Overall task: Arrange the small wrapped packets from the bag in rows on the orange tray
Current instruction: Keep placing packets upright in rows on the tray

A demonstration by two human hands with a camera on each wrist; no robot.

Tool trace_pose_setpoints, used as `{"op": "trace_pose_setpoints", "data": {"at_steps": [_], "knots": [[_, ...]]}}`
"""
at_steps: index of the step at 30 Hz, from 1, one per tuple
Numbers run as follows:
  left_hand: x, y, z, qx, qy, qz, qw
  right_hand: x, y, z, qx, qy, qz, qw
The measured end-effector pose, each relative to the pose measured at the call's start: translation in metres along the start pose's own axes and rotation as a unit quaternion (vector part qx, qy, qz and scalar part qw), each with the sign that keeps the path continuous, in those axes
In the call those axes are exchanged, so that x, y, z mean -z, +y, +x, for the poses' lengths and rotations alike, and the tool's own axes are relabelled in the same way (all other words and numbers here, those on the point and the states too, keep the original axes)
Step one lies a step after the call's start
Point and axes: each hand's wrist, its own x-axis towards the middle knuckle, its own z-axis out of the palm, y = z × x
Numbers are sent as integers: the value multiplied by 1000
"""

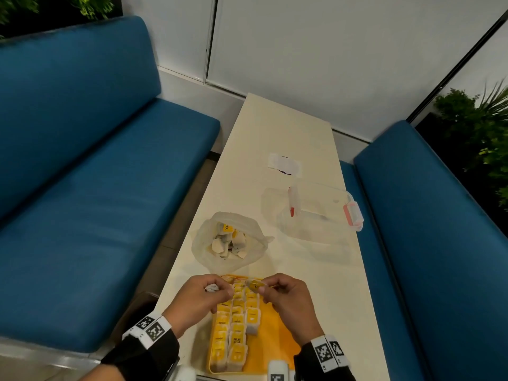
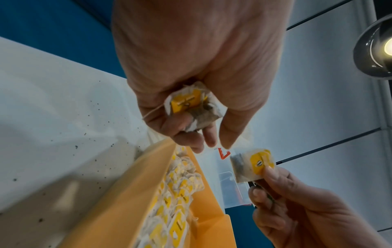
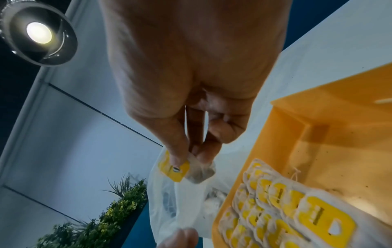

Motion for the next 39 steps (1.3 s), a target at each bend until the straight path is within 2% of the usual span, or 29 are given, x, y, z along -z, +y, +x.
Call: {"op": "trace_pose_setpoints", "data": {"at_steps": [8,12,18,21,24,39], "knots": [[5,-27,8,20,67,85,994,4,23,-4,-55,-18,-18,998],[5,-40,8,34,65,96,993,7,37,-8,-104,-34,-25,994],[6,-51,10,48,59,87,993,10,53,-14,-173,-69,-110,976],[5,-52,10,56,58,83,993,5,63,-17,-194,-86,-159,964],[4,-51,11,58,58,80,993,-1,70,-18,-213,-89,-161,960],[7,-47,15,57,34,71,995,-19,81,-12,-223,-43,-162,960]]}}
